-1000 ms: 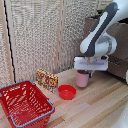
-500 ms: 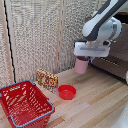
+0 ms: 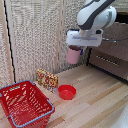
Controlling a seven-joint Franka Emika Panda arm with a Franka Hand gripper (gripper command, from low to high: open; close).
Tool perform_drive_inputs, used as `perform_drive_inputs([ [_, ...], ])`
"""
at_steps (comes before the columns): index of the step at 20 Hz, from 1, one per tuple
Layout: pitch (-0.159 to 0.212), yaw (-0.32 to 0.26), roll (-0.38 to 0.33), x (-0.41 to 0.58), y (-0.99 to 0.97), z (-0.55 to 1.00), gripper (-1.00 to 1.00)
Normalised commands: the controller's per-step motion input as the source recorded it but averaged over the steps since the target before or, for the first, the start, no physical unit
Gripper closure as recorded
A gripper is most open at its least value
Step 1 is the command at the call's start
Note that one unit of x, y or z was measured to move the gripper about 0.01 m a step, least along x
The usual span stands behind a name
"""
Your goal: Move your gripper towards the pink mug and hold it gently. Lift the pink mug from the surface. Position it above the basket, lowering it gently until it is placed inside. Release the grip on the pink mug, completing the task.
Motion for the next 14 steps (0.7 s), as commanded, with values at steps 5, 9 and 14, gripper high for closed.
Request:
perform_drive_inputs([
  [5, 0.01, 0.025, -0.091, 0.576, 0.64, 0.54, 1.0],
  [9, 0.046, 0.02, -0.052, 0.419, 0.71, 0.69, 1.0],
  [14, 0.046, 0.018, 0.0, 0.202, 0.75, 0.77, 1.0],
])
